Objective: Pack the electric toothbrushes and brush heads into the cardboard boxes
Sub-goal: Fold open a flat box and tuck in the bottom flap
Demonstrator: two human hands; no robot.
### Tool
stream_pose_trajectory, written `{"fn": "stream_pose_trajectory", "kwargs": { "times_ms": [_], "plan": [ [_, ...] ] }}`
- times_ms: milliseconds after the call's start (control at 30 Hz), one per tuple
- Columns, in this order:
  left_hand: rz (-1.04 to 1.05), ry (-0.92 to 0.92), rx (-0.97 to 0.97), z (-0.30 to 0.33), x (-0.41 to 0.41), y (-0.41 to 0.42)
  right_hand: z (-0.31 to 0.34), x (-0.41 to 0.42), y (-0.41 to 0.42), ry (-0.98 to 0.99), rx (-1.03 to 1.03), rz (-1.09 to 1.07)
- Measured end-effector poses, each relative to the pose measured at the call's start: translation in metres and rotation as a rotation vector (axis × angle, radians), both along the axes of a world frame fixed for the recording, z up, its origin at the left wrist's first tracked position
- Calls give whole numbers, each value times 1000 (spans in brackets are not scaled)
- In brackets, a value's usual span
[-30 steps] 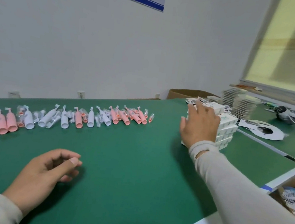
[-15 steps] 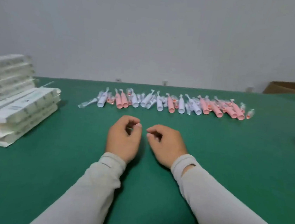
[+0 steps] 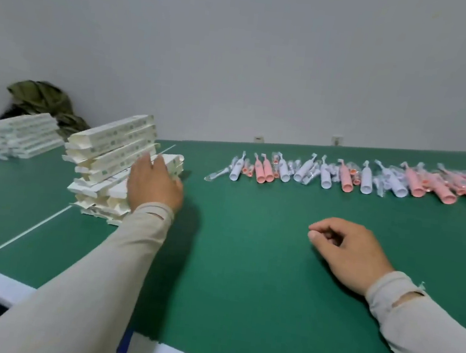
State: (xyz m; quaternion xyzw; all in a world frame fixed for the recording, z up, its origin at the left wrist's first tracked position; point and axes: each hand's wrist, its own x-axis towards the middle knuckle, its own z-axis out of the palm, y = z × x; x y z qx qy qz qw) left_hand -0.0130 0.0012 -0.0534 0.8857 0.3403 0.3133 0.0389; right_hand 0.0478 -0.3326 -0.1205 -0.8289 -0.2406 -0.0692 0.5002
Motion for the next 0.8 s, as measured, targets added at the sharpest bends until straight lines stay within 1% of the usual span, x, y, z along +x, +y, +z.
{"fn": "stream_pose_trajectory", "kwargs": {
  "times_ms": [67, 100, 167, 200, 400, 467, 500, 533, 567, 600, 633, 667, 700, 733, 767, 800],
  "plan": [
    [156, 173, 52, 5, -12, 32, 2, -2, 2, -1, 20, -4],
    [201, 255, 81, 6, -17, 42, 3, -3, 3, -2, 23, -2],
    [242, 385, 145, 4, -25, 53, 5, -5, 4, 1, 28, 4],
    [250, 406, 167, 2, -27, 56, 5, -5, 3, 6, 35, 4],
    [211, 409, 304, -3, -32, 61, 4, -3, 1, 12, 32, -22],
    [213, 337, 286, 5, -32, 57, 3, -2, 2, 11, 32, -25],
    [194, 252, 239, 11, -33, 51, 3, -1, 2, 2, 40, -33],
    [153, 118, 146, 17, -32, 41, 2, 1, 2, -8, 60, -49],
    [89, -60, 0, 22, -31, 25, 3, 2, 2, -18, 87, -71],
    [-17, -275, -201, 27, -27, 6, 3, 4, 2, -24, 117, -92],
    [-164, -489, -473, 31, -20, -17, 4, 5, 3, -22, 154, -104],
    [-336, -649, -808, 32, -12, -42, 6, 7, 4, 4, 210, -104],
    [-510, -712, -1154, 30, -3, -70, 8, 7, 4, 61, 290, -93],
    [-659, -694, -1439, 25, 6, -98, 10, 7, 4, 142, 382, -75],
    [-765, -625, -1636, 19, 15, -127, 13, 6, 3, 229, 466, -52],
    [-833, -544, -1763, 11, 22, -153, 16, 5, 1, 308, 545, -26]
  ]
}}
